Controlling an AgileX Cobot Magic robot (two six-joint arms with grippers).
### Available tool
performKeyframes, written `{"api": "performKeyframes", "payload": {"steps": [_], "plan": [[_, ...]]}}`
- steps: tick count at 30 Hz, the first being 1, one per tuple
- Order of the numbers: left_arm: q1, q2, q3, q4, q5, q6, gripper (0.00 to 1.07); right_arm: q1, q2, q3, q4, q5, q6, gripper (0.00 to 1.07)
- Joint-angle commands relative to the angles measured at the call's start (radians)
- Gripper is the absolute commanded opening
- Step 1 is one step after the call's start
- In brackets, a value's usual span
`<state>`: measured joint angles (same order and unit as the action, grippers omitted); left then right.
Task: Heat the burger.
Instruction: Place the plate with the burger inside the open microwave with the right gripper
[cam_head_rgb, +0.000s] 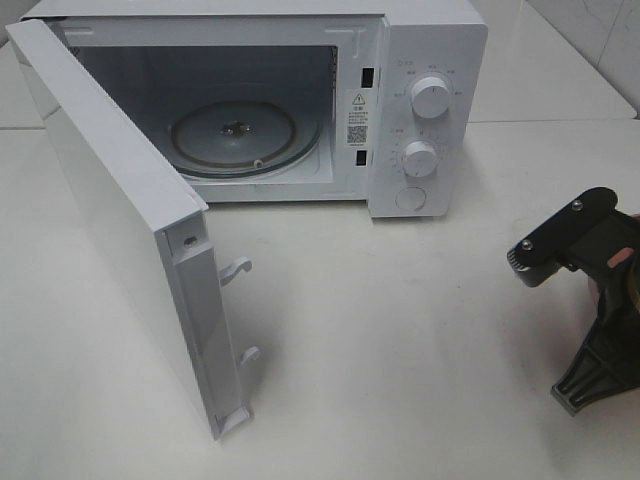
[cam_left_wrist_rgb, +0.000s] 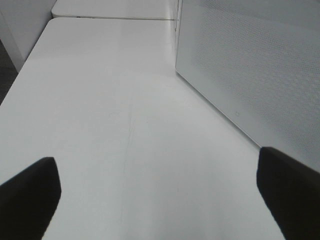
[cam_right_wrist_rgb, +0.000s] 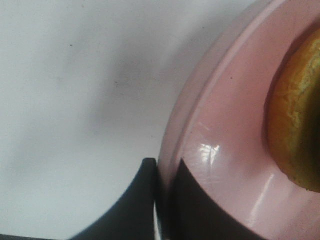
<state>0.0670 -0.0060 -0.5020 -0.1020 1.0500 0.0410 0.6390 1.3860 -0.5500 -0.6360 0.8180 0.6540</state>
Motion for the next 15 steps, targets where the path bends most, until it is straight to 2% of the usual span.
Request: {"api": "performKeyframes", "payload": {"steps": [1, 15], "plan": [[0.001, -0.019, 0.003, -0.004, -0.013, -0.001, 1.00, 0.049, -0.012, 0.001, -0.045, 0.031, -0.016, 0.00], [0.001, -0.019, 0.003, -0.004, -0.013, -0.001, 1.00, 0.248, -0.012, 0.001, -0.065, 0.056, -0.035, 0.00]]}}
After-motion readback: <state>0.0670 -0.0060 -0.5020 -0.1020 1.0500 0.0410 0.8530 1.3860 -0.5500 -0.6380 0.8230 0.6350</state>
